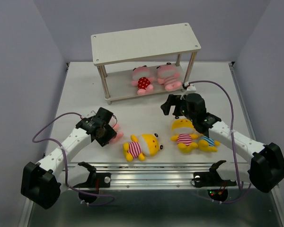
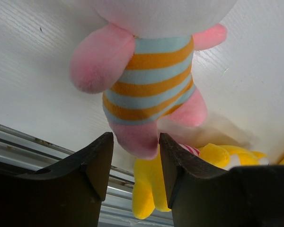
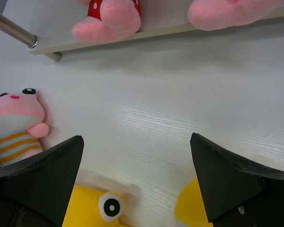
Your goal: Place and organize the stuffed toys onto the shelf
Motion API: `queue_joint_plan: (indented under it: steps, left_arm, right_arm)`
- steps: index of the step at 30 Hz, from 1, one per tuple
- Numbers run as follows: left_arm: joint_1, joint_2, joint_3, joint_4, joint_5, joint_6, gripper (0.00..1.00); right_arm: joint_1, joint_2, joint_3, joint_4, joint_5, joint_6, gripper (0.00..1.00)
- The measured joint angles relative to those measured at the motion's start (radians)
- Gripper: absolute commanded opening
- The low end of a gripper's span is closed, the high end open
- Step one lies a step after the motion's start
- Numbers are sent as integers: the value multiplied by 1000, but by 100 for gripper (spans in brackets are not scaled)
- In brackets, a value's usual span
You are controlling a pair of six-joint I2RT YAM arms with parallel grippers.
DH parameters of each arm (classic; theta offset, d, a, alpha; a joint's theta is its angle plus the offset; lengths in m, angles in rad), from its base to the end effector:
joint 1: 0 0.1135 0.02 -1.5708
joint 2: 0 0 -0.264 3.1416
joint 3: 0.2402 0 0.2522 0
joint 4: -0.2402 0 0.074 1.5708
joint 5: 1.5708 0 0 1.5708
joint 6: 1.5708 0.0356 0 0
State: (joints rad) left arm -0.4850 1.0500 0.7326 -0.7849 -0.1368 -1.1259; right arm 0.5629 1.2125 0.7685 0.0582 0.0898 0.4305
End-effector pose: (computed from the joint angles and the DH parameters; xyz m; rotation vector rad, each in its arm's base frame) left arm 0.1698 -0.0840 0.2256 -0.8925 2.5492 -0.3366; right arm 0.2350 0.1445 0.2685 -0.0718 1.9966 0.5617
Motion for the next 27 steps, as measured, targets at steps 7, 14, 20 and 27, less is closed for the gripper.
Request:
queue_joint_plan:
  steps: [7, 14, 20, 27]
  left_arm:
    - [0, 6, -9, 7, -5, 6, 28]
    - [0, 8, -26, 28, 3, 23, 0]
    - [0, 5, -13, 30, 5, 105, 0]
    - [-5, -39, 101, 55, 9, 254, 0]
  right_arm:
    - [0, -1, 0, 1, 1, -2, 100]
    - [0, -3, 0, 1, 9, -4, 100]
    - [0, -3, 0, 1, 14, -5, 100]
    - [0, -5, 0, 1, 23, -8, 100]
